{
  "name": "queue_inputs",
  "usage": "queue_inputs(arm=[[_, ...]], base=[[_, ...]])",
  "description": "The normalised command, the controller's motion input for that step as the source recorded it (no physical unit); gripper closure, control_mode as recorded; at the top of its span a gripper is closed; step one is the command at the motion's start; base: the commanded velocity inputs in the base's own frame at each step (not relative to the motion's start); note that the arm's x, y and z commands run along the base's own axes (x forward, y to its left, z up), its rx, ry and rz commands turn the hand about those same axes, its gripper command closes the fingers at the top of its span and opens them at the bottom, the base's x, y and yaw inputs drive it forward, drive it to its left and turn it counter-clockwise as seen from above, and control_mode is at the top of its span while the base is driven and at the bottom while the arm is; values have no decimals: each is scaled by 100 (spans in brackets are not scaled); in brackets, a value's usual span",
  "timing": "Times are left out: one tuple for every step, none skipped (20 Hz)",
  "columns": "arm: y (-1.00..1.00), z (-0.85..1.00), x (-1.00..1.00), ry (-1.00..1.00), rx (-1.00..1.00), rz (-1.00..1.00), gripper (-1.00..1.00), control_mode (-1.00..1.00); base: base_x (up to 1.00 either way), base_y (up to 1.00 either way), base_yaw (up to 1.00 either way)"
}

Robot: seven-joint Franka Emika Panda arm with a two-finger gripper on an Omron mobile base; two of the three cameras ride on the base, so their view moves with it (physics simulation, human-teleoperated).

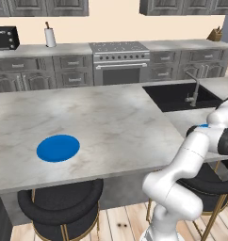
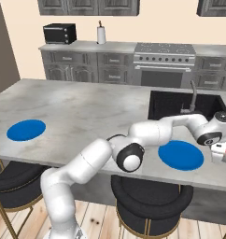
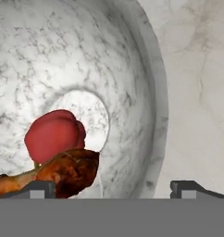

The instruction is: Pick the chicken drumstick and bell pepper from their plates and place them in the bowl. Then put the bowl in the fridge.

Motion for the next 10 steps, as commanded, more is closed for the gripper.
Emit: queue_inputs(arm=[[-34, 0, 8, 4, 13, 0, -100, -100], [-25, 2, 9, 5, 12, 0, 100, -100], [-20, 3, 8, 5, 11, 0, 100, -100], [-21, 7, 6, 5, 11, 0, 100, -100], [-25, 5, 5, 6, 12, 0, 100, -100], [-25, 5, 3, 8, 13, 0, 100, -100], [-27, 1, 4, 13, 13, 0, 100, -100], [-24, 0, 4, 18, 10, 0, 100, -100], [-12, 0, 3, 25, 4, 0, 100, -100], [-1, 0, 0, 19, 3, 0, 100, -100]], base=[[0, 0, 0], [0, 0, 0], [0, 0, 0], [0, 0, 0], [0, 0, 0], [0, 0, 0], [0, 0, 0], [0, 0, 0], [0, 0, 0], [0, 0, 0]])
